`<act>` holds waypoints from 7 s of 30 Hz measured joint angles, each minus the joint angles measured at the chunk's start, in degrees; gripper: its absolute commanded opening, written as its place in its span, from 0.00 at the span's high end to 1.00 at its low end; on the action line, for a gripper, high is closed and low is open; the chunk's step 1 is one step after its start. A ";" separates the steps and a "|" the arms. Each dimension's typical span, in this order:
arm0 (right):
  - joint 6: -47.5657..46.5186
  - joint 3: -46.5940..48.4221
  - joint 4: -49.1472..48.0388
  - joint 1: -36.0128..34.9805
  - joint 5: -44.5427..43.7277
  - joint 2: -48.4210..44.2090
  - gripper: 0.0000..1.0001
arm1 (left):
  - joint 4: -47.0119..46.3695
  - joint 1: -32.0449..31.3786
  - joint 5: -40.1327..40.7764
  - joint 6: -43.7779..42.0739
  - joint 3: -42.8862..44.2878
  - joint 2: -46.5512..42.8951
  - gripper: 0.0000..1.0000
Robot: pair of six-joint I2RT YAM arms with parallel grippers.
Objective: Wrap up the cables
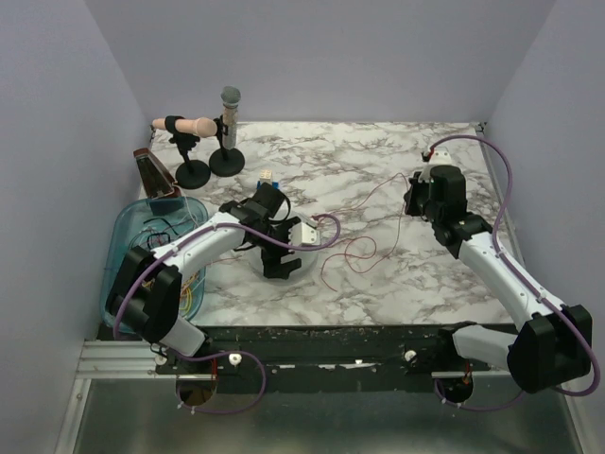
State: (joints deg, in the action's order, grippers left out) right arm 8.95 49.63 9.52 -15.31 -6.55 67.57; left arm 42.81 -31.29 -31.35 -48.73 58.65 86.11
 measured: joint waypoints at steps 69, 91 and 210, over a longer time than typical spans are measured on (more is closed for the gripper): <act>7.08 30.01 4.02 -0.98 24.33 -15.91 0.99 | -23.45 -16.76 -8.31 39.85 21.05 3.37 0.14; 7.56 29.99 3.39 -0.98 23.71 -15.96 0.99 | -27.80 -16.72 -15.47 46.62 25.07 7.74 0.46; 45.66 4.17 -81.42 -29.64 2.27 13.55 0.99 | -26.08 12.17 -7.98 103.32 36.79 -8.52 0.46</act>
State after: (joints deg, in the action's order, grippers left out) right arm 54.61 53.80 -71.90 -44.95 -4.27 81.12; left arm 16.73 -19.11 -39.33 54.59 95.44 77.58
